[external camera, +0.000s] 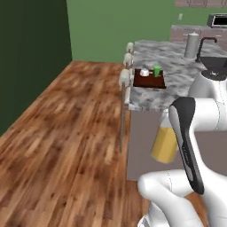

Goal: There is a tray on the dining counter. Grab the cup, mug, and pitcher and place them on the tray. The pitcher may be placed next to the tray if it cannot fit the tray.

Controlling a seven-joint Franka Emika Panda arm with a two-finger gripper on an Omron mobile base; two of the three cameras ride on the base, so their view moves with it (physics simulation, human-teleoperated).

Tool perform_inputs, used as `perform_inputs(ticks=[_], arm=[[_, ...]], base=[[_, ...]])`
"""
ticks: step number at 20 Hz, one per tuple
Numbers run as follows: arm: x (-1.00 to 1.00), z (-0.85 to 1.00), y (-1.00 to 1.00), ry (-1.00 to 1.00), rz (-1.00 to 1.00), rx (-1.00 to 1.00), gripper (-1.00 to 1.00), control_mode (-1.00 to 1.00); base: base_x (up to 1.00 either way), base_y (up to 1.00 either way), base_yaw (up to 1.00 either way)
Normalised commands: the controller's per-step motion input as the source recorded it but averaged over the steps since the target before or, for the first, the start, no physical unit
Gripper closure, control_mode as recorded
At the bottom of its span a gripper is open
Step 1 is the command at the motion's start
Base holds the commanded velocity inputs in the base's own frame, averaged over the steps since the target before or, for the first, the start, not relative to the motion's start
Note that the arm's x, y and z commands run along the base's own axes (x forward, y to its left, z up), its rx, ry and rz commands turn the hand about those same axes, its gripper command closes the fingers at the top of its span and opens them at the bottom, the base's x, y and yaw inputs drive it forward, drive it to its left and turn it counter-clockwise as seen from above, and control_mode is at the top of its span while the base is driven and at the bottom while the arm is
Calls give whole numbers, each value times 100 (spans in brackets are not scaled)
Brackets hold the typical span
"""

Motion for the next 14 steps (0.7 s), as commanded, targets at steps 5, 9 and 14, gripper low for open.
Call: perform_inputs(ticks=[5, 9, 14], arm=[[0, 0, 0, 0, 0, 0, 100, 100], [0, 0, 0, 0, 0, 0, 100, 100], [0, 0, 0, 0, 0, 0, 100, 100]], base=[[35, 100, -52], [65, 100, -46], [85, 100, -29]])
